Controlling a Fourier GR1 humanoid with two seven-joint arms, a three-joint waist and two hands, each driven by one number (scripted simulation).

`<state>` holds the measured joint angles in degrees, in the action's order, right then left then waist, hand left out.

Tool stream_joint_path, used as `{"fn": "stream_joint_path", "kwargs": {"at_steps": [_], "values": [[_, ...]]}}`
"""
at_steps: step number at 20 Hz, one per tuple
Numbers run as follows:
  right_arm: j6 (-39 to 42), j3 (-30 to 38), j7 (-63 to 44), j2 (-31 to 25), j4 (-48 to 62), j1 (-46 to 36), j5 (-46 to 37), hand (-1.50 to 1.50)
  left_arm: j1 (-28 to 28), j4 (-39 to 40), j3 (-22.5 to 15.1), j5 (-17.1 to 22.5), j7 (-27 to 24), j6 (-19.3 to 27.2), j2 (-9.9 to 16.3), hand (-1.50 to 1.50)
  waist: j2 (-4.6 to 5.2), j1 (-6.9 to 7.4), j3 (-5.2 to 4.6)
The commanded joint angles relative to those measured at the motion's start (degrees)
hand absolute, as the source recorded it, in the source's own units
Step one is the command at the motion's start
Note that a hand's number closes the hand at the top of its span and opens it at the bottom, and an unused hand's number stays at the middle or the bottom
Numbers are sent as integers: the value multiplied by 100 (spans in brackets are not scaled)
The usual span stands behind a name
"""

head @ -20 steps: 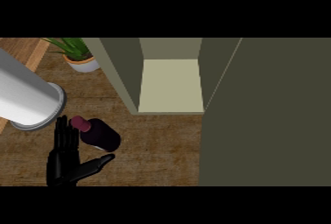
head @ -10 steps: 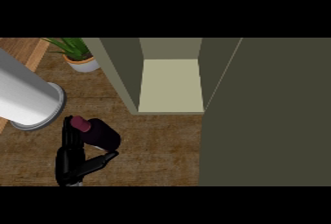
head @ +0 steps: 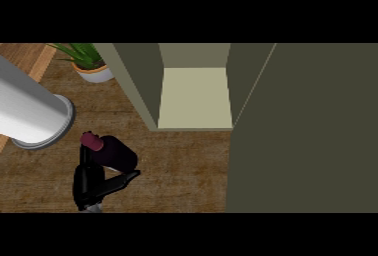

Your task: Pick up the wine, place it into the cabinet and close the cabinet

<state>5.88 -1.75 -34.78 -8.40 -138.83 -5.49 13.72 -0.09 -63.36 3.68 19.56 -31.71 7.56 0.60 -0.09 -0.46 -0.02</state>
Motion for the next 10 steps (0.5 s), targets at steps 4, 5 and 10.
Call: {"fn": "stream_joint_path", "kwargs": {"at_steps": [4, 5, 10], "values": [[-87, -260, -341, 96, -912, 297, -30, -150, -309, 577, 135, 166, -459, -301, -53, -150, 3, 9, -1], [-376, -22, -627, 45, -883, -204, 105, -150, -369, 346, 145, 223, -113, -184, -3, -150, 0, 20, -1], [99, 555, -256, -203, -474, -123, 733, -150, -678, 1023, 135, 337, -502, -955, 3, 150, 9, -8, 1]]}}
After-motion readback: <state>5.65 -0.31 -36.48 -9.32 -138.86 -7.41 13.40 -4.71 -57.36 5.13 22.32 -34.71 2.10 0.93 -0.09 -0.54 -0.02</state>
